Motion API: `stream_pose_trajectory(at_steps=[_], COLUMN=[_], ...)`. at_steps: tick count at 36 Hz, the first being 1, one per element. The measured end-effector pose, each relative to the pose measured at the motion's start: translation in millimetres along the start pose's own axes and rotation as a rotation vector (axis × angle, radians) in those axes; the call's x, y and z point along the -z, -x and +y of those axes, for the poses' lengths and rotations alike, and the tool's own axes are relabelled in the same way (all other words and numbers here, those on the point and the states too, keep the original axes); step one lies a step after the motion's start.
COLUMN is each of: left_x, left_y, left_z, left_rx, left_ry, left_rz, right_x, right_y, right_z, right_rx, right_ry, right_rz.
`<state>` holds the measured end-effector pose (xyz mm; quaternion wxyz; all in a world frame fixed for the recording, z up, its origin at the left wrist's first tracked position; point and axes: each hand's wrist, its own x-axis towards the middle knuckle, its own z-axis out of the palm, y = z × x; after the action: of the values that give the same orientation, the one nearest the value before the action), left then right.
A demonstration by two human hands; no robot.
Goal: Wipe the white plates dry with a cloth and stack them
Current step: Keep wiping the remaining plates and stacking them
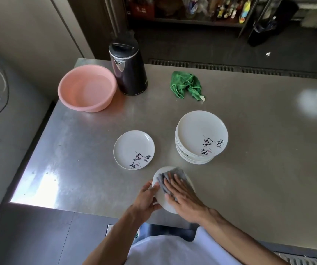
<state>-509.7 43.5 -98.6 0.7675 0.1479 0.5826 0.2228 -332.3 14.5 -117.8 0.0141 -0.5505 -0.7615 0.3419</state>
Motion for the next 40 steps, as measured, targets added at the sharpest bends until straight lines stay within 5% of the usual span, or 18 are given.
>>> stream_pose_trajectory(at_steps=[4,10,17,20,24,29,34,40], left_x=[6,7,4,4,5,6,6,2], left_y=[1,1,4,6,9,3,0,0], left_z=[1,-4,3,3,0,-1,-9,0], left_rx=[0.001,-0.033,-0.078,-0.068,-0.052,-0.091,-0.081,-0.067], left_ry=[-0.022,-0.070,-0.139,-0.133,-0.116,-0.131,-0.014,-0.037], left_rz=[0.022,-0.004,-0.044,-0.041,-0.056,-0.070,-0.037,-0.028], right_x=[-4,3,12,10,15,13,21,21], right_y=[26,0,-19,-27,-40,-23,-34,-30], right_z=[15,15,-16,-7,-1,-5,4,-8], right_rx=[0.119,-0.305,0.121,0.082,-0.207,0.065,-0.376,-0.367], right_ry=[0.015,-0.316,-0.192,-0.136,-0.160,-0.080,-0.296,-0.488], right_rz=[-0.038,0.047,0.118,0.109,0.088,0.043,0.131,0.208])
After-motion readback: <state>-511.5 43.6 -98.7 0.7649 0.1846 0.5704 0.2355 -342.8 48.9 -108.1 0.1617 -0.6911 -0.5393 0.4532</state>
